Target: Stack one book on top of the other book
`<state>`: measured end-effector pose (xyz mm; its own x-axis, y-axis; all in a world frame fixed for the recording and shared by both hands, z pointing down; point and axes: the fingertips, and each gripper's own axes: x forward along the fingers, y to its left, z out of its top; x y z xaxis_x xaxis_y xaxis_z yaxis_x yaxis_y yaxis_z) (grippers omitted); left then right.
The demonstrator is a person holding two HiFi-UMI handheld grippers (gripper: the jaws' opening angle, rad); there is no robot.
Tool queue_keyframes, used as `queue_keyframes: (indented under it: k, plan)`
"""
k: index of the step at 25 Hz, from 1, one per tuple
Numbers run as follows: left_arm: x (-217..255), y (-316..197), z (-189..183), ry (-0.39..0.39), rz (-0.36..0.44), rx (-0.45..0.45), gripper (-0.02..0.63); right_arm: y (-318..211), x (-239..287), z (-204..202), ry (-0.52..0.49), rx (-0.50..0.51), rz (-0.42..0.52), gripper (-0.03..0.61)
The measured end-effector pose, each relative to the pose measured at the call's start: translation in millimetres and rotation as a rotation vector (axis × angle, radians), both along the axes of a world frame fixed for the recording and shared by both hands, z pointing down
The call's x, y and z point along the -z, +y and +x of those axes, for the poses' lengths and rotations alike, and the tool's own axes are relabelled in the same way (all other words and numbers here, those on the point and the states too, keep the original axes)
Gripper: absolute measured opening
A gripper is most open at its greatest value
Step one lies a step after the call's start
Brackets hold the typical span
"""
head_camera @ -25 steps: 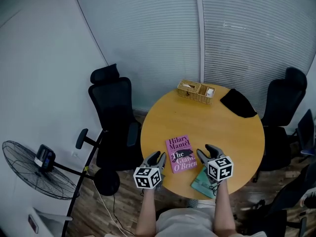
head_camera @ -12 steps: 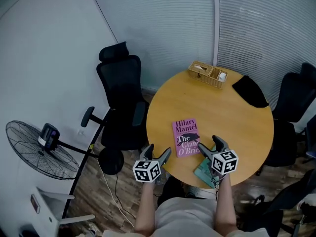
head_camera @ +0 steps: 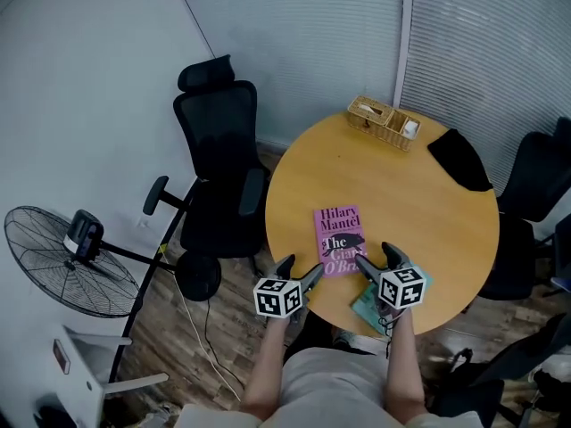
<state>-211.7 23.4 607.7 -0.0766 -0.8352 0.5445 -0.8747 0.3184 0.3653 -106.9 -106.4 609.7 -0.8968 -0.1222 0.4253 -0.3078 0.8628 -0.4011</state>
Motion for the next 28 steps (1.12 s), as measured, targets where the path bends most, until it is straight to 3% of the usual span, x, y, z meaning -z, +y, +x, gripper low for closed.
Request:
queue_keyframes:
  k: [8,19,28]
  plan:
    - [-19.0,-2.1,-16.5,-0.009,-0.072,0.018,0.374,-11.9,-28.2,-11.5,0.054,-0.034,-0.050,0.348]
    - [-33.0,-15.9,-50.0,0.013,-0.100,0.062,0.299,-31.3,-59.3,-30.6,0.146,-0.066,-0.066,0.307]
    - [-71.8,-49.3,-58.7,0.069,-0.128,0.124,0.295,-42.2,-96.6,-41.6,0.175,-0.107,-0.182,0.304]
